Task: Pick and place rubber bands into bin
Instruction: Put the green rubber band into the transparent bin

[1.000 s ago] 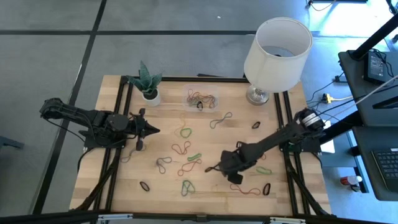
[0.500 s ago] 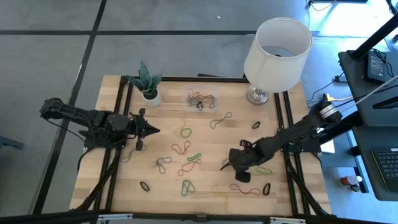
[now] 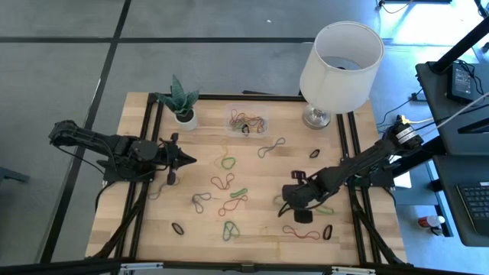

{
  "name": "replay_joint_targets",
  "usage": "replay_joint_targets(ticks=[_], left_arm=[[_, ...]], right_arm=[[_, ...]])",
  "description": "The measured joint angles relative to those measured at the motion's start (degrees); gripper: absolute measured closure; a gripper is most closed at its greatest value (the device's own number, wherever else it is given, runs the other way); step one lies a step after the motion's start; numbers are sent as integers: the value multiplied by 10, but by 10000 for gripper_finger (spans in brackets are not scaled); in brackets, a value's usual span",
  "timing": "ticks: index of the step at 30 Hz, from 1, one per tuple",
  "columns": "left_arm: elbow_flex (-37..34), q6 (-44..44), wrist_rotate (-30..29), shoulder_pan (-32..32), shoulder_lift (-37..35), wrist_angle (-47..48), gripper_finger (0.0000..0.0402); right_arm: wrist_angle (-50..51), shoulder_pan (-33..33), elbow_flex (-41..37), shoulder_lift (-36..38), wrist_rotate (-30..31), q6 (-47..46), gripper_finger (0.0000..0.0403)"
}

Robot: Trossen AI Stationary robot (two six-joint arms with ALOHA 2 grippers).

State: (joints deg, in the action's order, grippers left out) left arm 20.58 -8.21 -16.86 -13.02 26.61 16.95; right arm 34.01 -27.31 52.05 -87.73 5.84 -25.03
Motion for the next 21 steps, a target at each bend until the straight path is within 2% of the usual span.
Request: replay_joint_targets(ticks=[5,12,21], left_arm=[[0,0,0,0,0,0,400],[0,0,0,0,0,0,400],[0,0,0,0,0,0,400]], right_arm=[[-17,0,0,0,35,22,363],[-59,0,0,0,37,32,363],[-60,0,0,0,37,28,363]])
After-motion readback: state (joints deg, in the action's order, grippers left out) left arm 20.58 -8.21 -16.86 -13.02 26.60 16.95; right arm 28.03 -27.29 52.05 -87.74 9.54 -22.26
